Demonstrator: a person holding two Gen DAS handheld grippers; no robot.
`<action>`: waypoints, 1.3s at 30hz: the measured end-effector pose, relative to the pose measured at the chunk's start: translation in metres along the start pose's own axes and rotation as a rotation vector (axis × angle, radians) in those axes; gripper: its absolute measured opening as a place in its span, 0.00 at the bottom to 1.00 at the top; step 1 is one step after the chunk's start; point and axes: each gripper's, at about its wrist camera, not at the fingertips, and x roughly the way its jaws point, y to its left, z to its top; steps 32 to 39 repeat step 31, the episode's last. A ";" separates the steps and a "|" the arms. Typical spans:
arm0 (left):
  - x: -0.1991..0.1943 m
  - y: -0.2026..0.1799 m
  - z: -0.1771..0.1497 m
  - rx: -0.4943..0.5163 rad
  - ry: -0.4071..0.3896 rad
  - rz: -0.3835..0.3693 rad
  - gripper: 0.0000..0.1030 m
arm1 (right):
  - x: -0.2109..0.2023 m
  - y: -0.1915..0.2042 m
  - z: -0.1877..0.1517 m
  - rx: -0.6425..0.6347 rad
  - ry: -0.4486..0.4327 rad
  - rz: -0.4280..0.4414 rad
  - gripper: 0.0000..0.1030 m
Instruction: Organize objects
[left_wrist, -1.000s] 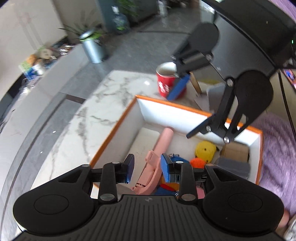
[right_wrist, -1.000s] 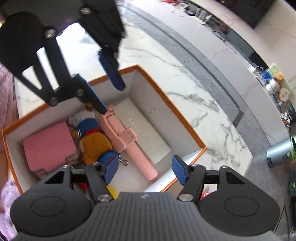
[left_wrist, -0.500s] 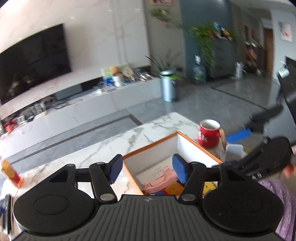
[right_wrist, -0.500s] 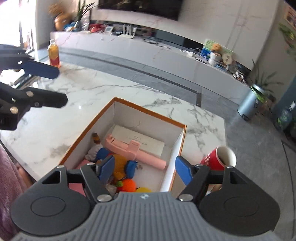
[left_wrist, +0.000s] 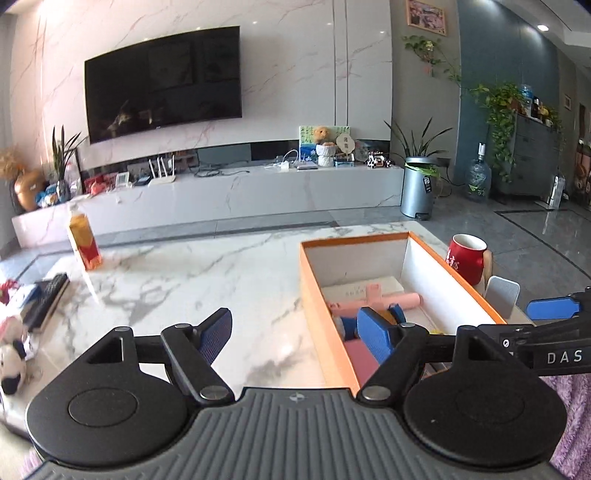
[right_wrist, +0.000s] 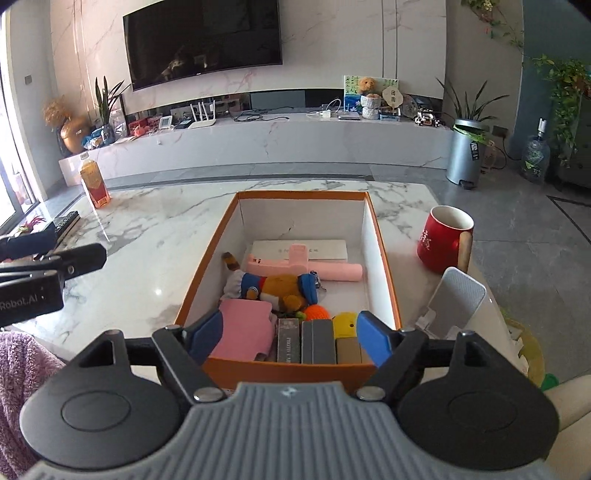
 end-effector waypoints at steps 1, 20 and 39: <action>-0.001 0.000 -0.003 -0.004 0.003 0.001 0.86 | -0.004 0.001 -0.004 0.001 -0.008 -0.003 0.80; -0.010 -0.012 -0.028 0.024 0.047 -0.029 0.87 | -0.020 0.003 -0.024 0.009 -0.031 -0.027 0.83; -0.012 -0.015 -0.027 0.024 0.050 -0.032 0.87 | -0.018 0.000 -0.027 0.014 -0.021 -0.020 0.84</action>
